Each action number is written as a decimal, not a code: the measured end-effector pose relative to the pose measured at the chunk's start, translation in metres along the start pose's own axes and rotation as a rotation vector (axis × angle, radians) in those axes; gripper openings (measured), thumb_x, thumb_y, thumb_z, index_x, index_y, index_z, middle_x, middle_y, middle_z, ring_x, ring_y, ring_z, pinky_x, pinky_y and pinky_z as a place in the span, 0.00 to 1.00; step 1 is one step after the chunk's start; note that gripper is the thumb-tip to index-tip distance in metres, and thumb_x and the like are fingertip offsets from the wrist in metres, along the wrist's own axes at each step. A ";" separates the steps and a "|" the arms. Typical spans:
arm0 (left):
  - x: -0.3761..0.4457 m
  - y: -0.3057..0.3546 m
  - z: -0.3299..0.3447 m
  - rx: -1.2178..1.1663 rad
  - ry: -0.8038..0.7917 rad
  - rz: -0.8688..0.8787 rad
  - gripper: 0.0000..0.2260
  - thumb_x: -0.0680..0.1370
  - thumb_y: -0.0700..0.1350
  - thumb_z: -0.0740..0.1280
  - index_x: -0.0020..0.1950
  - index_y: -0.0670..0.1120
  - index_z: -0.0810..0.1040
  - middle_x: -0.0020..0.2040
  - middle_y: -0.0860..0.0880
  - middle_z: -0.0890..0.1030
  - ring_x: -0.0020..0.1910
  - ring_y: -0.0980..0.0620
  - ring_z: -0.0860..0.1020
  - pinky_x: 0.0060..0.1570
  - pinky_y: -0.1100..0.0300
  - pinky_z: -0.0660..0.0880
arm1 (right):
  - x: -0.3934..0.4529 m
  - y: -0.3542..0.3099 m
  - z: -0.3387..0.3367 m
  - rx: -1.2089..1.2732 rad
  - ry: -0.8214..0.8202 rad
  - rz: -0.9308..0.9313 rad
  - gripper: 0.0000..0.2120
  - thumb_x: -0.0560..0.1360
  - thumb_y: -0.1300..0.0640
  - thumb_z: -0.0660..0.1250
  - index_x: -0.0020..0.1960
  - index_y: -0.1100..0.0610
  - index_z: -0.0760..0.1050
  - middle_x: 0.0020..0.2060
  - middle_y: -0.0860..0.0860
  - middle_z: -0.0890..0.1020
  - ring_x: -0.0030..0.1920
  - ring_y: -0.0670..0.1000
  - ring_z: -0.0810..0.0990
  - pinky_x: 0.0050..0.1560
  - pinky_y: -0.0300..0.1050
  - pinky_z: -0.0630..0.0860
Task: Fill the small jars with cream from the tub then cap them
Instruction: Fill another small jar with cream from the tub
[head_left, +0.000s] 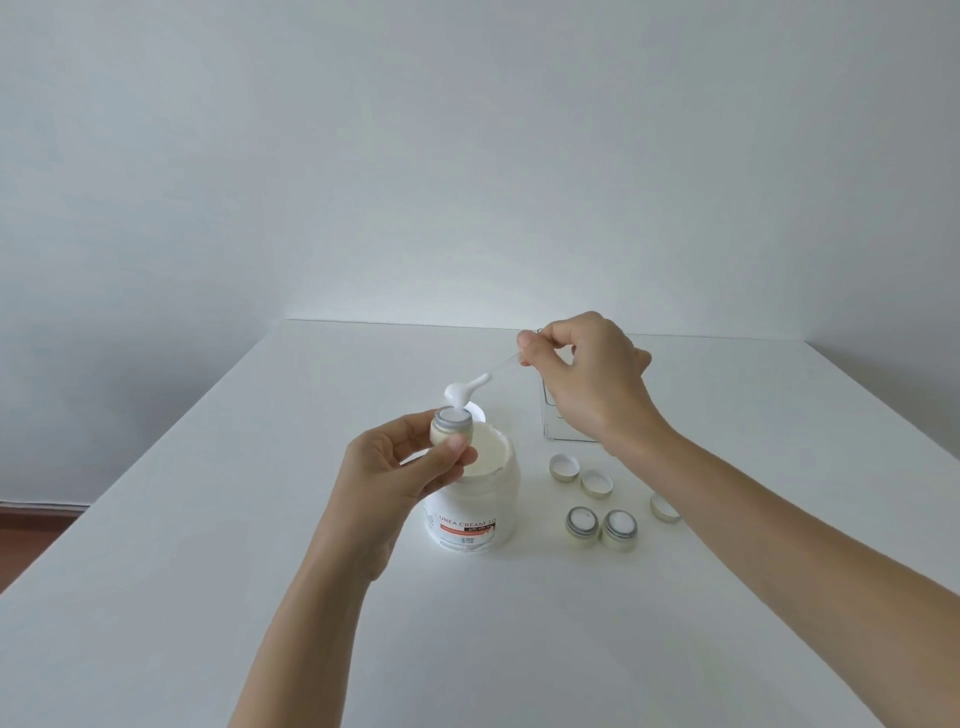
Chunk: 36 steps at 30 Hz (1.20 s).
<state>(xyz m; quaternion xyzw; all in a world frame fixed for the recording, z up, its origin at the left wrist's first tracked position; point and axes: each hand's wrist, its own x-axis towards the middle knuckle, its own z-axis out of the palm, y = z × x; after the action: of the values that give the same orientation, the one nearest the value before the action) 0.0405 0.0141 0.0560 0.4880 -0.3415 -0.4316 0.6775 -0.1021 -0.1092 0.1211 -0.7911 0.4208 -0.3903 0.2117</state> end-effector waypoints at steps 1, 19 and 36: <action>0.000 0.000 0.000 -0.013 -0.005 -0.009 0.16 0.68 0.44 0.74 0.54 0.42 0.84 0.45 0.46 0.87 0.45 0.51 0.86 0.45 0.65 0.80 | -0.003 0.000 0.002 0.011 0.030 -0.025 0.13 0.78 0.48 0.62 0.38 0.49 0.80 0.41 0.42 0.77 0.53 0.51 0.74 0.50 0.46 0.56; -0.001 0.005 0.001 -0.137 -0.006 -0.074 0.16 0.68 0.52 0.73 0.46 0.41 0.88 0.47 0.42 0.87 0.47 0.50 0.86 0.44 0.65 0.80 | -0.027 0.011 0.007 -0.078 0.363 -0.576 0.07 0.75 0.52 0.68 0.40 0.49 0.82 0.42 0.45 0.70 0.44 0.49 0.71 0.50 0.47 0.57; -0.002 0.008 -0.006 -0.077 0.069 -0.069 0.17 0.69 0.50 0.73 0.49 0.38 0.86 0.46 0.41 0.87 0.46 0.50 0.86 0.44 0.65 0.81 | -0.021 0.017 0.001 0.237 0.227 -0.234 0.07 0.76 0.54 0.67 0.40 0.51 0.80 0.41 0.49 0.77 0.47 0.50 0.76 0.56 0.64 0.70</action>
<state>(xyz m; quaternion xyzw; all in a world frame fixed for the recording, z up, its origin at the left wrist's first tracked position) 0.0466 0.0196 0.0622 0.4876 -0.2843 -0.4504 0.6918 -0.1171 -0.1010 0.1001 -0.7551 0.2984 -0.5455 0.2077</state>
